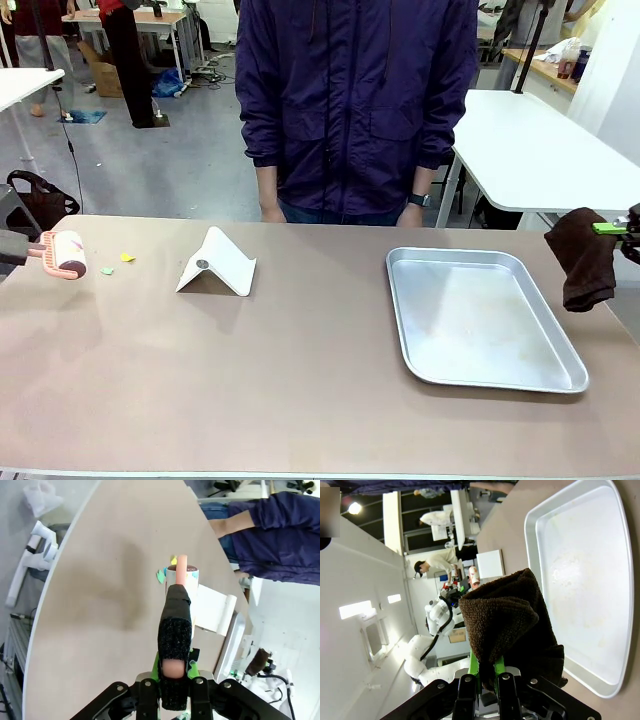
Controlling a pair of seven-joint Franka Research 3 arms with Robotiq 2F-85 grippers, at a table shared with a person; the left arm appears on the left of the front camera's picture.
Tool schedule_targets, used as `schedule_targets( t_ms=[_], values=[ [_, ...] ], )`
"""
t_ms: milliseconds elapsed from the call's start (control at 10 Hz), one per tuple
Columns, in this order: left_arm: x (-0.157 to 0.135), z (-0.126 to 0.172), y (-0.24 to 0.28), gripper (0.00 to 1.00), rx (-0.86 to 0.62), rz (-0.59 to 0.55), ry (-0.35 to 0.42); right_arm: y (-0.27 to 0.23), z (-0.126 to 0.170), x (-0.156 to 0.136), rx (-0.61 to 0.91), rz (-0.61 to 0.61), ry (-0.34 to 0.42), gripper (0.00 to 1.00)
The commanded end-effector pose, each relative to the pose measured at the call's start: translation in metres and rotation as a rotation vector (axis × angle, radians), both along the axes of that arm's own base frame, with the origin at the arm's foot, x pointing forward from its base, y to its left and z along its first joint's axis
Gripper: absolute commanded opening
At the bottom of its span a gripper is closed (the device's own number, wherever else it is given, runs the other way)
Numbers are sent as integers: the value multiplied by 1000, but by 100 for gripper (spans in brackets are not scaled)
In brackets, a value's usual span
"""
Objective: Clean the surface of the table.
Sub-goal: Clean the area not pointed to by the person.
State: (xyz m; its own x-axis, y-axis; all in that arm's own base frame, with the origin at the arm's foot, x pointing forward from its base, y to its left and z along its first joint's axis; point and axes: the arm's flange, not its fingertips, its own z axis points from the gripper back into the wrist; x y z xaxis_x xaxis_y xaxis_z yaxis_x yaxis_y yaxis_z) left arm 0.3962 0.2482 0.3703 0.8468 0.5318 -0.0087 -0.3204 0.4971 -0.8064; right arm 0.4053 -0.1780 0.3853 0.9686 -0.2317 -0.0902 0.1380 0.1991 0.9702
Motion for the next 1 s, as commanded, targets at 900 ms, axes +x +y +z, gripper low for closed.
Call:
schedule_targets(
  t_ms=[900],
  values=[
    [61, -46, -19, 21, 128, -26, 175, 1, 5, 1, 1, 4, 0, 13]
  ],
)
